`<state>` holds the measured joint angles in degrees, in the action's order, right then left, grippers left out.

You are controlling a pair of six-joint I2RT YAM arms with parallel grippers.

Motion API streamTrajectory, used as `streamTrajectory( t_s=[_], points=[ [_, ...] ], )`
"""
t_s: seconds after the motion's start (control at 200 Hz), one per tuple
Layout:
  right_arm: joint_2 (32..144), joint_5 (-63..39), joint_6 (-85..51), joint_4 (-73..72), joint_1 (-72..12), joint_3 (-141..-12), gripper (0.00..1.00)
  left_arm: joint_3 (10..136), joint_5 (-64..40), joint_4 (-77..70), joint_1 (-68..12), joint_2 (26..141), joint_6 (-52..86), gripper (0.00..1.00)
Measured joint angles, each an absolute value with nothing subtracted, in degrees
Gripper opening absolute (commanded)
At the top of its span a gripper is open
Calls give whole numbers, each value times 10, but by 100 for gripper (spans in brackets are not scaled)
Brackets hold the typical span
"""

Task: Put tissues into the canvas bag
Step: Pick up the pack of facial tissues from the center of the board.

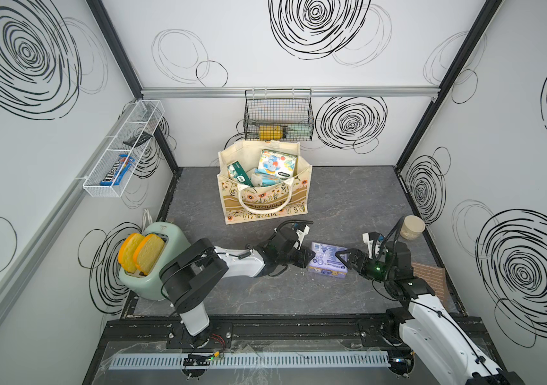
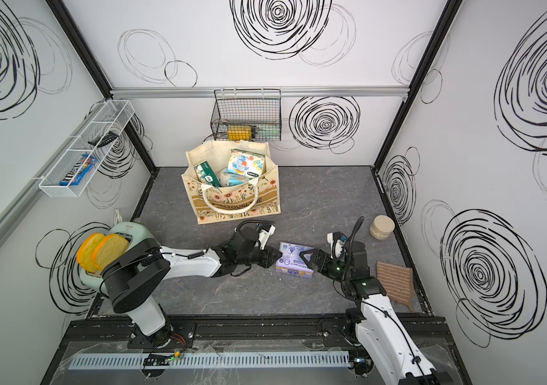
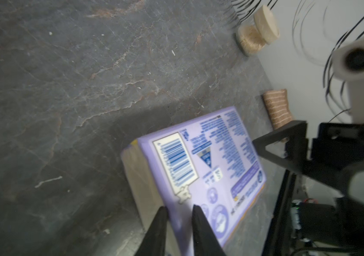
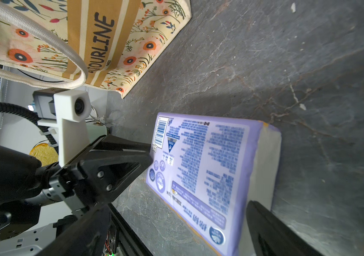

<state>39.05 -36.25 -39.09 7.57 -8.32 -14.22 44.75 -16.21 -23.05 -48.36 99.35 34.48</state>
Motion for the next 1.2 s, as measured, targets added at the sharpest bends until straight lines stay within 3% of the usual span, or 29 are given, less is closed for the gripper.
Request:
streamTrajectory(
  t_s=[0.14,0.24,0.826,1.196],
  points=[
    [390,-366,-388,76,-82,-142,100,448,-167,-230,-479,997,345,14],
    [390,-367,-387,76,-81,-141,100,448,-168,-230,-479,997,347,0],
    [392,-356,-375,81,-72,-102,97,437,-192,-244,-459,1000,332,0],
    [464,-419,-416,-22,-66,-57,98,435,-199,-246,-454,1001,325,0]
  ],
)
